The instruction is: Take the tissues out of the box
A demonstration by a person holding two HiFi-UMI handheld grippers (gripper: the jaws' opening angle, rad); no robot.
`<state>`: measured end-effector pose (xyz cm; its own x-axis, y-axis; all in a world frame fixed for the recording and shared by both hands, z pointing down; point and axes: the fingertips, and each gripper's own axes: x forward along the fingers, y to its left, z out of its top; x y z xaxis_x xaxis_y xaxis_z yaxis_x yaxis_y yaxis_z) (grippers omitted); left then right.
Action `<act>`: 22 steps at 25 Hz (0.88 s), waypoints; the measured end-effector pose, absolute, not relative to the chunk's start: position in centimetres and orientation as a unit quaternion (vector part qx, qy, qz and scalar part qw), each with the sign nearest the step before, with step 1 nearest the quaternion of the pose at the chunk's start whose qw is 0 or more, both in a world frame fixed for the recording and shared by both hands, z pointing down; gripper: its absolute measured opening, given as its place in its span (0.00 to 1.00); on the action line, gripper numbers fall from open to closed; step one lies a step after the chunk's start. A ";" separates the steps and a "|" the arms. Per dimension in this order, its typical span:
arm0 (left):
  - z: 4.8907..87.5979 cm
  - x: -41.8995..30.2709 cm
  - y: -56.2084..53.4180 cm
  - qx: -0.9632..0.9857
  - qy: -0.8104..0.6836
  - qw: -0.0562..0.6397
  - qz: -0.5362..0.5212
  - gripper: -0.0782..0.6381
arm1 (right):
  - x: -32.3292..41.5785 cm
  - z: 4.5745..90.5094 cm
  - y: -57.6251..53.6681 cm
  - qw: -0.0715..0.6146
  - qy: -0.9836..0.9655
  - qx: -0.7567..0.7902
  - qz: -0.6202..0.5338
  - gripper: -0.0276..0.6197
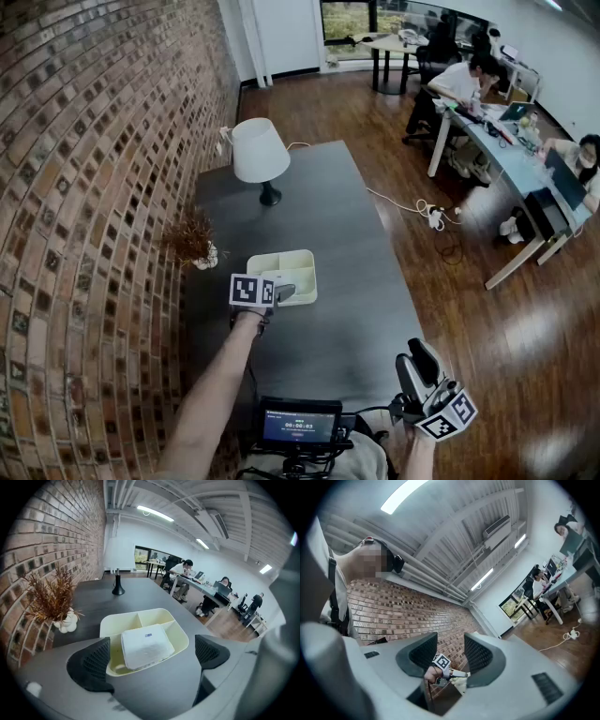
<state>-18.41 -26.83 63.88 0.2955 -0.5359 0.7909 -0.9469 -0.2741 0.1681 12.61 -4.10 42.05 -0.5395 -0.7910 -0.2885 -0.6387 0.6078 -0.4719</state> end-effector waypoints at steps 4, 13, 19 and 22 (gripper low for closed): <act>66.1 -17.9 -27.8 0.706 -0.515 0.339 0.349 0.89 | 14.9 43.4 -3.8 0.233 0.859 -0.422 -0.171 0.34; 69.6 -18.9 -28.7 0.648 -0.539 0.364 0.397 0.88 | 17.4 45.0 -3.4 0.231 0.846 -0.444 -0.185 0.34; 70.7 -18.4 -28.3 0.626 -0.531 0.411 0.396 0.81 | 17.4 45.8 -3.4 0.228 0.846 -0.440 -0.196 0.34; 70.7 -18.3 -28.1 0.620 -0.530 0.407 0.411 0.80 | 17.1 46.1 -3.3 0.229 0.847 -0.435 -0.202 0.34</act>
<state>-18.29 -28.13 70.65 0.1004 -0.3214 0.9416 -0.9918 -0.1073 0.0691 17.06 -3.33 46.12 -0.5160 -0.8301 -0.2116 -0.6446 0.5389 -0.5423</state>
